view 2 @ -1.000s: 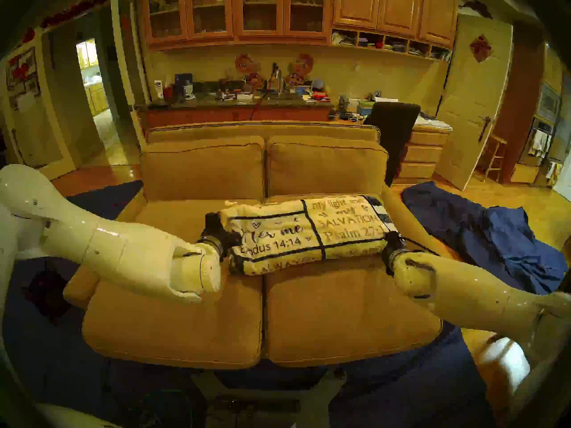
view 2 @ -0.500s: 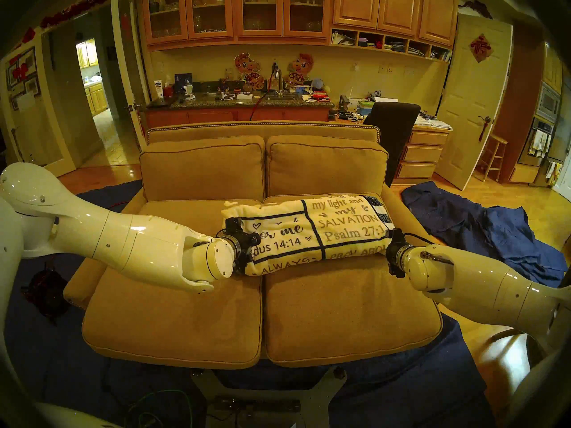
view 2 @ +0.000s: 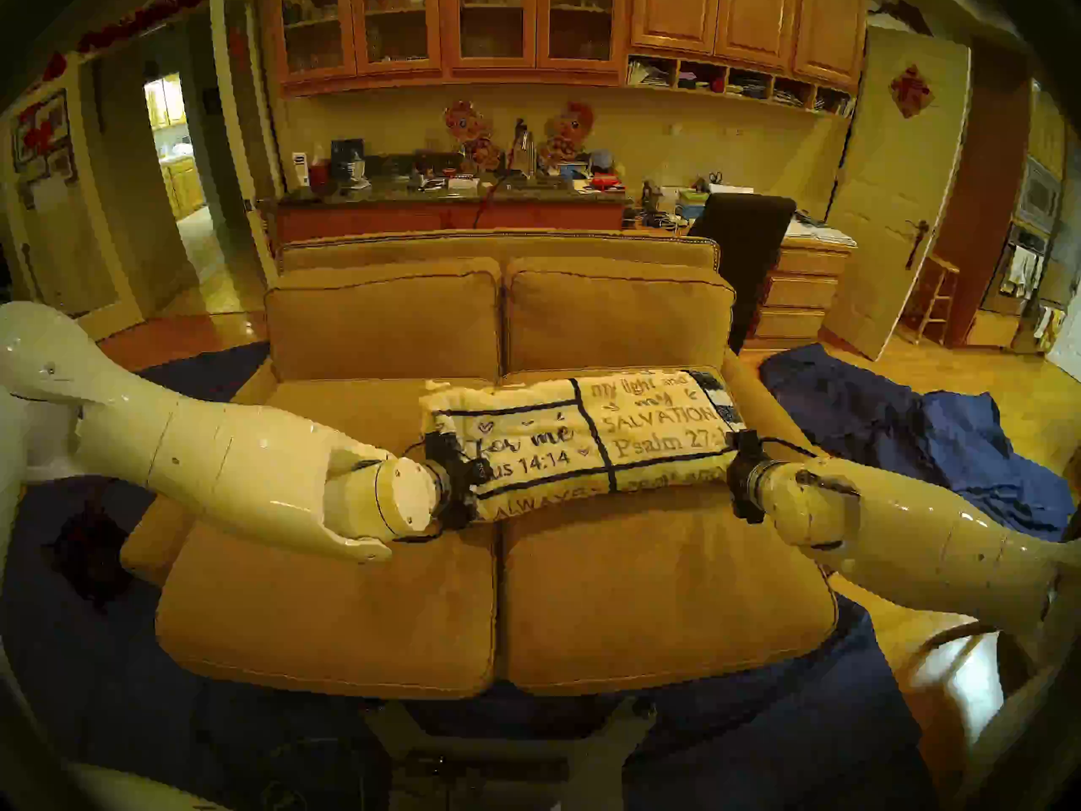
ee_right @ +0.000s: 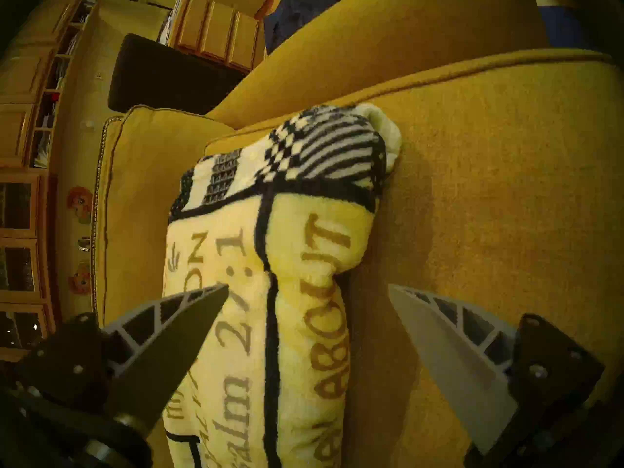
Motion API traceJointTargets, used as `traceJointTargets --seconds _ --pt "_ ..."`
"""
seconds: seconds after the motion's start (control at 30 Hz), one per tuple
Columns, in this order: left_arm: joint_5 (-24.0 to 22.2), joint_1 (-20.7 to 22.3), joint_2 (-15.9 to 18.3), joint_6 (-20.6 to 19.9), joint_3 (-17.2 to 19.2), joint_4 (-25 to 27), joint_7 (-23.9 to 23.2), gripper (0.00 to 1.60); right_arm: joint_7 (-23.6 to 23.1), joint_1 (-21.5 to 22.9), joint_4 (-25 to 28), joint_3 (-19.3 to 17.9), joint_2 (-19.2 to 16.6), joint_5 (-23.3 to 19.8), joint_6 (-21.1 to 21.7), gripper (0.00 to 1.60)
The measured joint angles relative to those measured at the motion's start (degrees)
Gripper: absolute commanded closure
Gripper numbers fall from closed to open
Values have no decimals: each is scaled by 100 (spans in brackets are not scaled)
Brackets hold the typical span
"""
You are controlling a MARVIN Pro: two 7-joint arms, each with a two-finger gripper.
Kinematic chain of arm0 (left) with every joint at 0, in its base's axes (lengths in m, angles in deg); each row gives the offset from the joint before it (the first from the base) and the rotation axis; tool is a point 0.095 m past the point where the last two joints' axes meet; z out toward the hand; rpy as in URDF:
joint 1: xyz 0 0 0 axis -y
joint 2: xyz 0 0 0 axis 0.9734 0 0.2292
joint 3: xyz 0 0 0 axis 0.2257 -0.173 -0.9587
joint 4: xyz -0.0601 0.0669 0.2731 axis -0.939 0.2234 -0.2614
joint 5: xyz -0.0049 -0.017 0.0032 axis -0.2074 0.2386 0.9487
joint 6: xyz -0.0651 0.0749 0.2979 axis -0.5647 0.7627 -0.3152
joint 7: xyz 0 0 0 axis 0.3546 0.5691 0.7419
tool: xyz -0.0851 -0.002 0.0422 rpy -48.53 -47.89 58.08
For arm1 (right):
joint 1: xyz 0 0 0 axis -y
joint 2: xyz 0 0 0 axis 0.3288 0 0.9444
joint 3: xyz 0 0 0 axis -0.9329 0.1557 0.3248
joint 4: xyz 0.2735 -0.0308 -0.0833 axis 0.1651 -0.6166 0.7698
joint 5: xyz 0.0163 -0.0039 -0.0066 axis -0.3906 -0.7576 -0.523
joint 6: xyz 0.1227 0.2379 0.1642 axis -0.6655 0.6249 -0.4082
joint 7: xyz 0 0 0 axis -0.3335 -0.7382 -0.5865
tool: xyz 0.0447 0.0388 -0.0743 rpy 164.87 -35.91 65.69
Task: Fold the blanket in half twice
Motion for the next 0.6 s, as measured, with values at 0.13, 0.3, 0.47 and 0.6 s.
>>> traceJointTargets --seconds 0.13,0.3,0.47,0.6 --pt "222 -101 -115 123 -146 -286 -152 0 -14 -3 68 1 -11 0 -23 0" --pt "438 -253 -259 476 -198 -611 -326 0 -27 -3 124 1 -27 1 -76 0" --pt "497 -385 -431 533 -197 -926 -456 0 -28 -1 173 1 -41 2 -107 0" --pt "539 -519 -684 345 -291 -1295 -523 0 -27 1 217 1 -47 3 -126 0"
